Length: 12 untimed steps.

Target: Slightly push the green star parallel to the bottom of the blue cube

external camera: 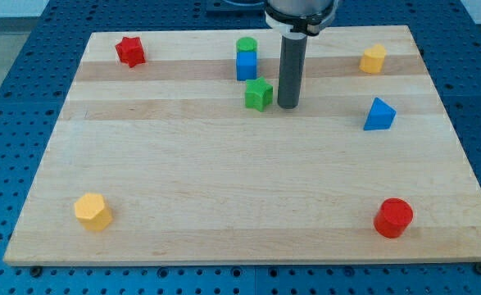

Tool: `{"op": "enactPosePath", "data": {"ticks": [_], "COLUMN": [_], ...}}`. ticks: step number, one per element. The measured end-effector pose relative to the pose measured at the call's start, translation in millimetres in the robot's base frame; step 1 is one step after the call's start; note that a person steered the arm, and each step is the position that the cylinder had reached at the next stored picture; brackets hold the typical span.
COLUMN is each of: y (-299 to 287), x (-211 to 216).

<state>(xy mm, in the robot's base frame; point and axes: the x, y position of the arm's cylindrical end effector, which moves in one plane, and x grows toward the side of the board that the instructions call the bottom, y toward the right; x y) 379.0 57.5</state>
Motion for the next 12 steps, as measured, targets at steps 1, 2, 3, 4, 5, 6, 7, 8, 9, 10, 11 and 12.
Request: {"op": "enactPosePath", "data": {"ticks": [1,2,3,4,5,6,7,8,9,10,11,12], "y": [-1.5,-7.2,-8.9,-16.9,-16.6,-16.7,-18.4,-18.4,-21.3,-23.1,-23.1,-23.1], "x": [0.0,0.0,0.0,0.0,0.0,-0.1,-4.5,-4.6,-8.0,-8.0,-8.0,-9.2]}}
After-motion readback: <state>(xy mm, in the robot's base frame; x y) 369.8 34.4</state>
